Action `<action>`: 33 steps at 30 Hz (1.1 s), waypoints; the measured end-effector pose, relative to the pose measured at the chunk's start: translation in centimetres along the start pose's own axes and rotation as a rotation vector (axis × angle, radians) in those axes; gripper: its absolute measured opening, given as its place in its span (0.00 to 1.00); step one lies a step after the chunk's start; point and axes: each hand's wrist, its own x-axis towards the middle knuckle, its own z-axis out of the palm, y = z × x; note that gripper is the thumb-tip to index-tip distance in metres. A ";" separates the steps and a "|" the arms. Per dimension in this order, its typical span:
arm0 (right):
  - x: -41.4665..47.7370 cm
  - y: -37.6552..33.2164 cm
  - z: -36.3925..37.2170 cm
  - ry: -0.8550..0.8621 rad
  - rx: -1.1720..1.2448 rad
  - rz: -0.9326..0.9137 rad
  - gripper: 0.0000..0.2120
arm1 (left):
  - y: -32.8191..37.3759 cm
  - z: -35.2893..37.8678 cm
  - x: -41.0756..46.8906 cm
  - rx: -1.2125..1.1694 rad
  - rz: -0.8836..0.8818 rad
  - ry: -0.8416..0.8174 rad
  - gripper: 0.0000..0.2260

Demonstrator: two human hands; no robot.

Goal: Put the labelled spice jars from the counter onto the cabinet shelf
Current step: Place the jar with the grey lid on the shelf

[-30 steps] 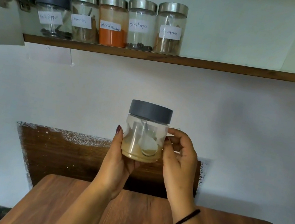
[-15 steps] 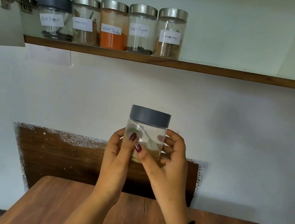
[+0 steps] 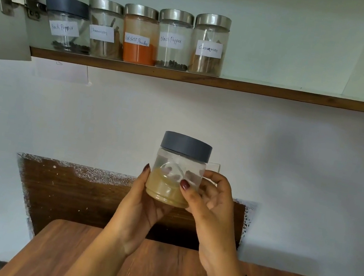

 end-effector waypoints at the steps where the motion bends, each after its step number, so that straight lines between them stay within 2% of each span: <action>1: 0.0 0.1 -0.1 -0.006 0.020 0.014 0.27 | -0.1 0.1 0.0 -0.024 -0.028 -0.029 0.26; 6: 0.2 0.4 -0.3 0.017 0.051 -0.007 0.21 | -0.6 0.8 -0.2 -0.068 -0.063 -0.102 0.32; 8: 0.4 0.7 -0.3 0.055 -0.003 -0.060 0.21 | -0.6 1.1 -0.2 -0.072 -0.023 -0.077 0.30; 14: 0.3 0.9 -0.5 0.064 -0.172 -0.147 0.11 | -0.5 2.0 -0.2 -0.003 0.110 0.037 0.27; 17: 0.3 1.1 -0.5 0.184 -0.390 -0.249 0.14 | -0.9 2.0 -0.2 0.078 0.185 0.126 0.20; 20: 0.0 0.9 -0.2 0.221 -0.481 -0.327 0.22 | -1.1 2.3 -0.5 0.176 0.250 0.187 0.22; 23: -0.2 0.9 0.3 0.166 -0.467 -0.309 0.31 | -1.1 2.7 -0.7 0.238 0.339 0.218 0.21; 26: -0.3 0.7 0.4 0.126 -0.418 -0.268 0.35 | -1.3 3.0 -0.7 0.281 0.381 0.211 0.16; 28: -0.4 0.5 0.3 0.118 -0.340 -0.243 0.36 | -1.3 3.2 -0.9 0.318 0.394 0.203 0.14; 33: -0.4 -0.7 -0.3 0.093 -0.201 -0.211 0.31 | -0.7 2.8 -0.9 0.276 0.318 0.126 0.20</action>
